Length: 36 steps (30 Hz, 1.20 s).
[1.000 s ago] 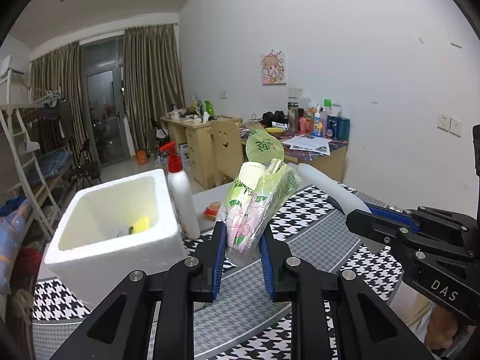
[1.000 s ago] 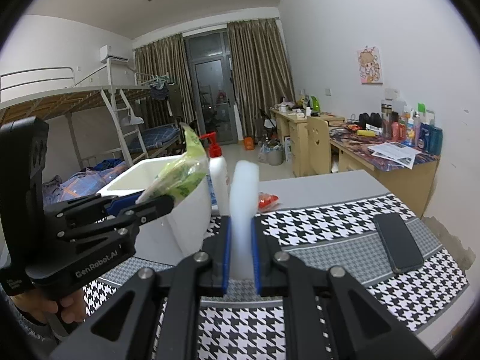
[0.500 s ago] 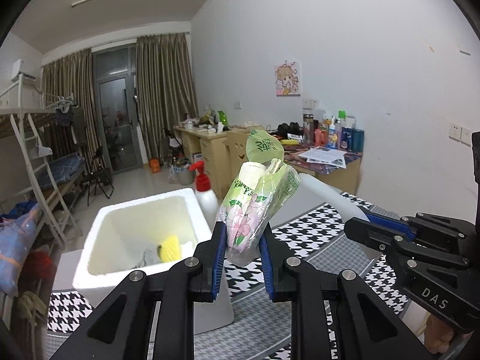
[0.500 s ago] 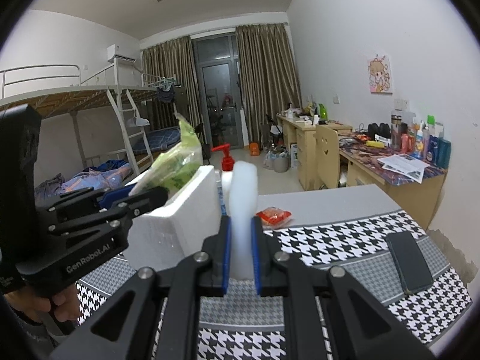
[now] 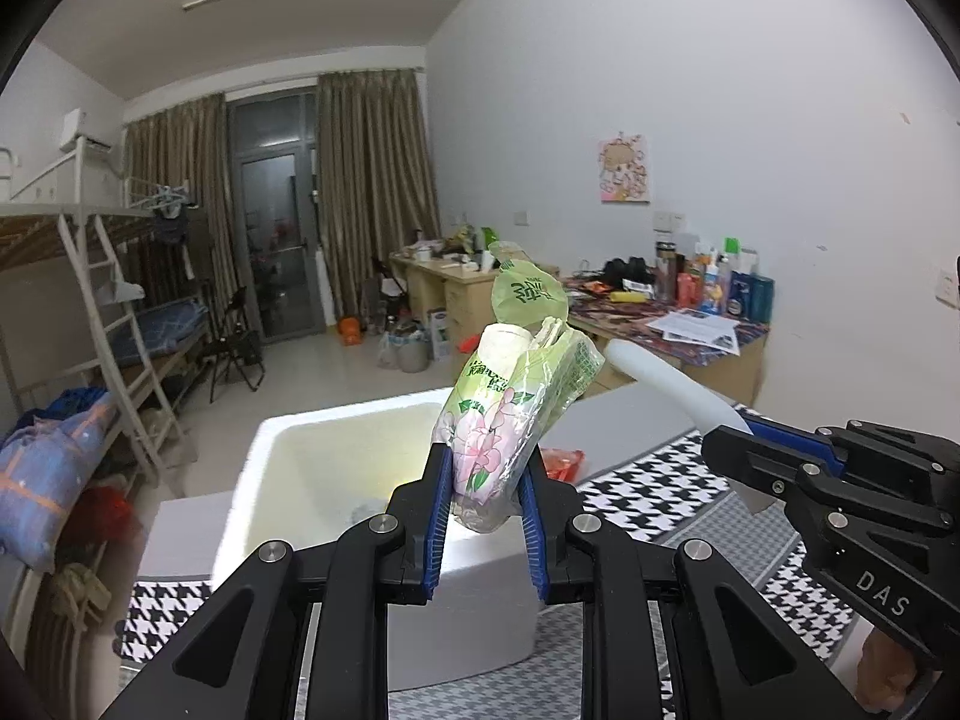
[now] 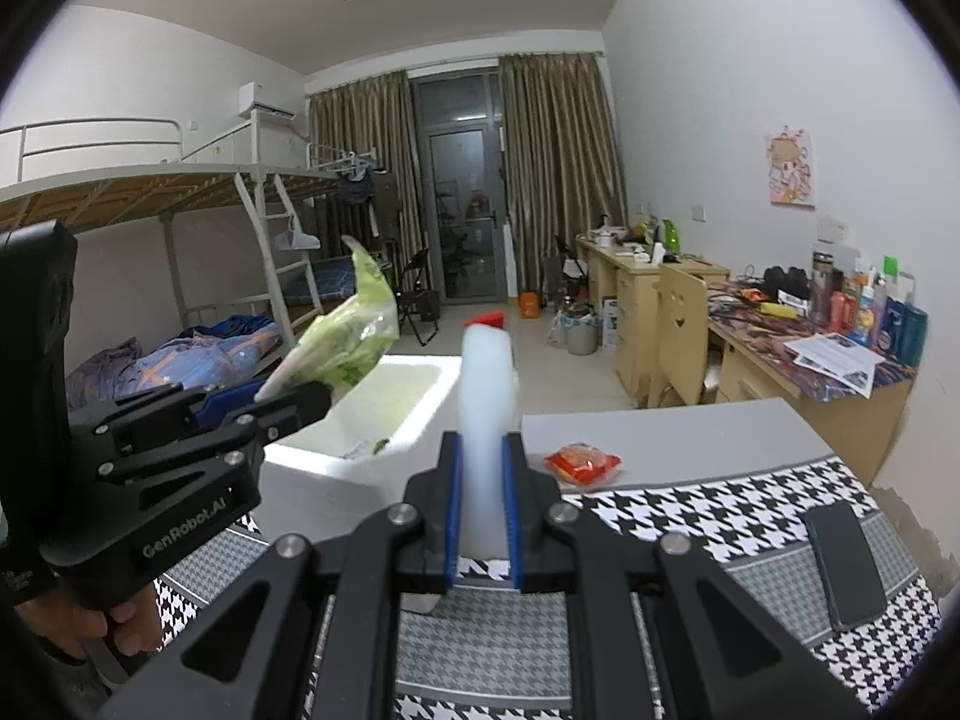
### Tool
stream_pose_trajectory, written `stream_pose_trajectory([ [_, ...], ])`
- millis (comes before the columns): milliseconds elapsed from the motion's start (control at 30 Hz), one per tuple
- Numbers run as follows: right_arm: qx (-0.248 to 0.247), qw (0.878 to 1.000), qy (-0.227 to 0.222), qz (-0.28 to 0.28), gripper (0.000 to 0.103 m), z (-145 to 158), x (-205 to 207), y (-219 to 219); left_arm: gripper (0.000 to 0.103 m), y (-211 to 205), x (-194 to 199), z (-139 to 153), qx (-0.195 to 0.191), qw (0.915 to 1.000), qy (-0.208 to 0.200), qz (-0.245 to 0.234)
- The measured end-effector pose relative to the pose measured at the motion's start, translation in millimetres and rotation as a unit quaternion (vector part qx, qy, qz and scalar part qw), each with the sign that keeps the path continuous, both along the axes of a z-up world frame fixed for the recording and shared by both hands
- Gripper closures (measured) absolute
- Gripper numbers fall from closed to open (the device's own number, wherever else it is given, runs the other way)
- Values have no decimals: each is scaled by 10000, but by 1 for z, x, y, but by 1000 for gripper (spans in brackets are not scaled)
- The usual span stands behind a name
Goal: Organize soft objects
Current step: 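Carry the tissue pack and foam tube with both tools over the foam box, then lower the floral tissue pack into the foam box and open the left tool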
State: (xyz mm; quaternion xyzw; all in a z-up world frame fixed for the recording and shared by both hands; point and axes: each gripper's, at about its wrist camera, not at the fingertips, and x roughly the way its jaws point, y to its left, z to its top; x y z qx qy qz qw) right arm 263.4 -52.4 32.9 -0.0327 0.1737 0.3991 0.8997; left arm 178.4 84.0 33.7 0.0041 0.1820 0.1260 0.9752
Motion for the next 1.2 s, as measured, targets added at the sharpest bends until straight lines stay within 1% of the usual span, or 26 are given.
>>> stream_pose_trajectory([
  [300, -45, 9993, -11, 371, 87, 6, 4, 24, 79, 21, 3, 1, -23, 9990, -47, 438],
  [533, -121, 9984, 9, 558, 87, 7, 8, 44, 79, 31, 6, 0, -78, 9982, -27, 593],
  [867, -244, 9977, 32, 638, 87, 6, 11, 68, 79, 45, 16, -6, -157, 9955, 102, 925],
  [1000, -280, 9978, 105, 598, 87, 5, 14, 76, 79, 55, 24, -10, -246, 9949, 199, 961],
  [1100, -314, 9977, 178, 574, 87, 3, 19, 79, 79, 61, 30, -14, -229, 9946, 254, 982],
  [1200, -320, 9976, 229, 566, 87, 2, 21, 82, 79, 63, 37, -15, -286, 9949, 307, 923],
])
